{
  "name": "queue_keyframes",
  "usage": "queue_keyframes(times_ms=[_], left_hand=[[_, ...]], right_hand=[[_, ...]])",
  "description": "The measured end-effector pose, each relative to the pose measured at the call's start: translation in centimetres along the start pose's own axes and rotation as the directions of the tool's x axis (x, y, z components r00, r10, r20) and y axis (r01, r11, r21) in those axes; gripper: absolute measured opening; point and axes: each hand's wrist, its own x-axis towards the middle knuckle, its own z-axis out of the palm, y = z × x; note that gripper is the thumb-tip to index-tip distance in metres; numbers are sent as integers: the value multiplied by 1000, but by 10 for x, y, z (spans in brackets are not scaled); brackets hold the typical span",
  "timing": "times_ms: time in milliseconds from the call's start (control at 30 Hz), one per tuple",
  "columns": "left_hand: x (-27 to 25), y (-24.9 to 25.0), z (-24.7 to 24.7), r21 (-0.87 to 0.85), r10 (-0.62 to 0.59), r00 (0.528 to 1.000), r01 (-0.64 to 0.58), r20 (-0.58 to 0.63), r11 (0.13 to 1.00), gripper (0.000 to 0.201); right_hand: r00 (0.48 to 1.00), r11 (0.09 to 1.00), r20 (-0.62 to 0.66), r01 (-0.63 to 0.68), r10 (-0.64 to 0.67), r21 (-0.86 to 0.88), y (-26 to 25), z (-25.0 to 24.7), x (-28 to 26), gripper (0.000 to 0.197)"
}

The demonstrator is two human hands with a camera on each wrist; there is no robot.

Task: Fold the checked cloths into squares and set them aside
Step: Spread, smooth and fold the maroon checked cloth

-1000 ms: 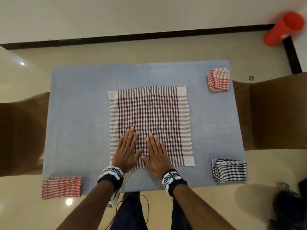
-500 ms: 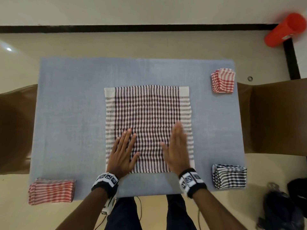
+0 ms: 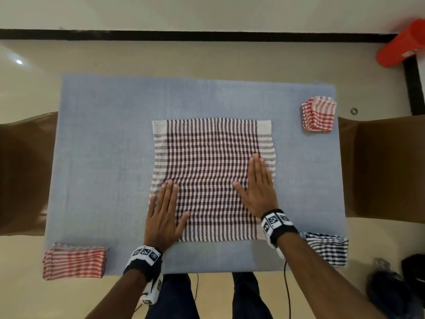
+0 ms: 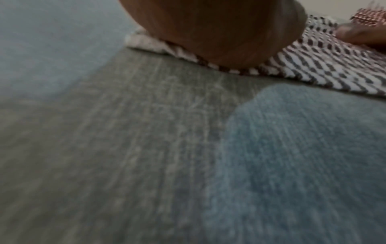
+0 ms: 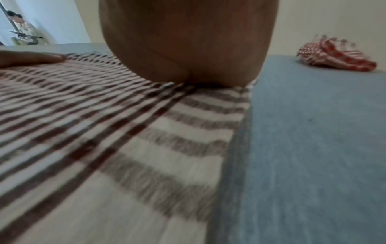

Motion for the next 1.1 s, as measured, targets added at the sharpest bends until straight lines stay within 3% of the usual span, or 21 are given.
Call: queue_keyframes(times_ms=[133, 267, 367, 467, 567, 700, 833, 867, 967, 1033, 1100], left_hand=[[-13, -6, -10, -51, -143, 988, 140, -62, 989, 83], [32, 19, -22, -75, 14, 993, -23, -120, 997, 78], [93, 44, -22, -37, 123, 987, -127, -99, 991, 75], [149, 45, -16, 50, 133, 991, -131, -29, 990, 73], [177, 14, -19, 102, 85, 996, -84, -4, 991, 73], [172, -33, -34, 78, -29, 998, 34, -63, 996, 74], [165, -46, -32, 55, -73, 994, 77, -85, 995, 75], [166, -46, -31, 53, -72, 994, 77, -88, 996, 74], [165, -46, -30, 54, -60, 993, 66, -100, 996, 74], [165, -47, -30, 48, -54, 993, 60, -107, 997, 74], [165, -46, -31, 41, -51, 992, 56, -112, 998, 75]], right_hand=[[997, 994, -37, -60, 64, 89, -14, -13, 13, 93], [991, 991, 32, 126, -127, 51, -60, -6, 34, 89], [986, 994, 123, 111, -112, 13, -74, 9, 40, 96], [983, 990, 126, 136, -132, -24, -67, 11, 41, 98], [976, 983, 138, 178, -170, -43, -54, 11, 43, 95], [972, 981, 151, 190, -182, -41, -51, 8, 43, 91], [983, 976, 54, -182, 177, 116, -66, -10, 59, 97], [985, 978, 28, -174, 172, 111, -70, -15, 67, 96], [996, 999, 85, 31, -33, 24, -71, -23, 92, 86], [987, 998, 153, 56, -54, -14, -55, -28, 107, 80], [992, 998, 128, 16, -9, -56, -24, -35, 114, 80]])
